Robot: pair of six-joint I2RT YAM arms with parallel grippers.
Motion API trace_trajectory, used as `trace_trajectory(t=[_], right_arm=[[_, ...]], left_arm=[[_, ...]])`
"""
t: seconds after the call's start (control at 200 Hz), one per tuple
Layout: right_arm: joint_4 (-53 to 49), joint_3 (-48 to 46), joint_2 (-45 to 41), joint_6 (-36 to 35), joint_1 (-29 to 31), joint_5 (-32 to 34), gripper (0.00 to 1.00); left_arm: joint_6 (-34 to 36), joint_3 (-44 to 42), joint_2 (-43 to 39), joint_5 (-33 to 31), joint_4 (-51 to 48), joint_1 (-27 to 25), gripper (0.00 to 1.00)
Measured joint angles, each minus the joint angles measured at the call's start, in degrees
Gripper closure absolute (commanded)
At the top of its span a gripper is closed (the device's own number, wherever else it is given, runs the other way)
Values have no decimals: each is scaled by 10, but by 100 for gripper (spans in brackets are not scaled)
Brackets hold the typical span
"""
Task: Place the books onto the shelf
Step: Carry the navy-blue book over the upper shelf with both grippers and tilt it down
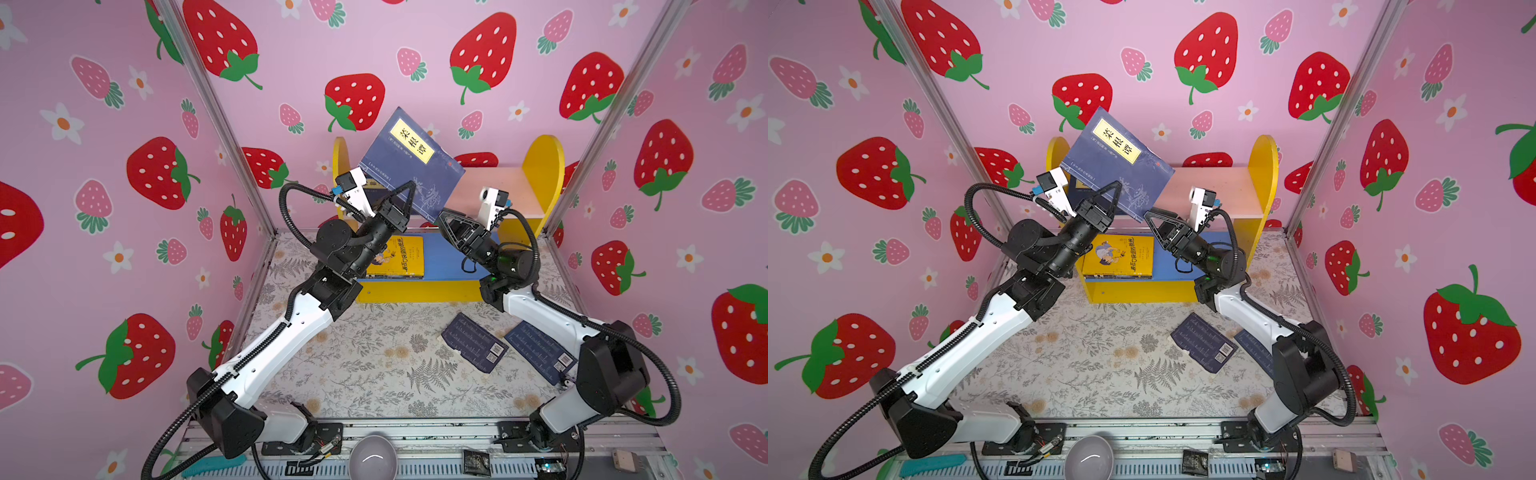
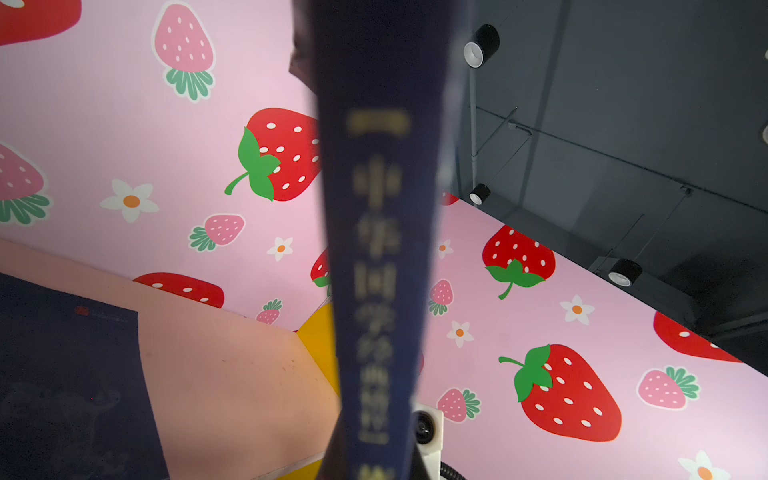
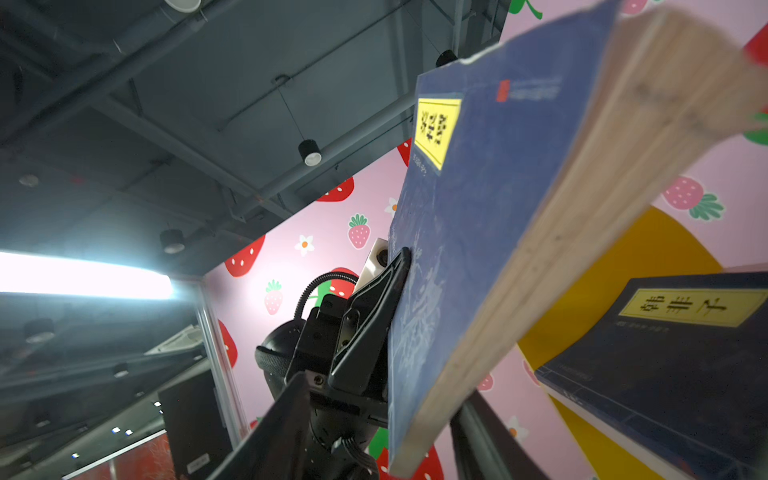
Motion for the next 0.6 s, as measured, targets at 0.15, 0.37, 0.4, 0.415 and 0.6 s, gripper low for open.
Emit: trace_trajectory(t=[0.15,0.37,0.4,0.415,0.6], right_arm=[[-3,4,1,6,1,0,61],[-21,12,1,-2,2,-1,77],[-24,16,1,-2,2,-1,80],[-26,18,1,-3,3,-1,82],[-35,24,1,6,3,-4,100]], left_arm=[[-8,-3,1,2,12,-1,100],[-16,-5,1,9,18,-10,100],[-16,-6,1,10,18,-13,100],[-16,-6,2,11,18,-15,100],[-6,-7,1,13,21,-17,57]])
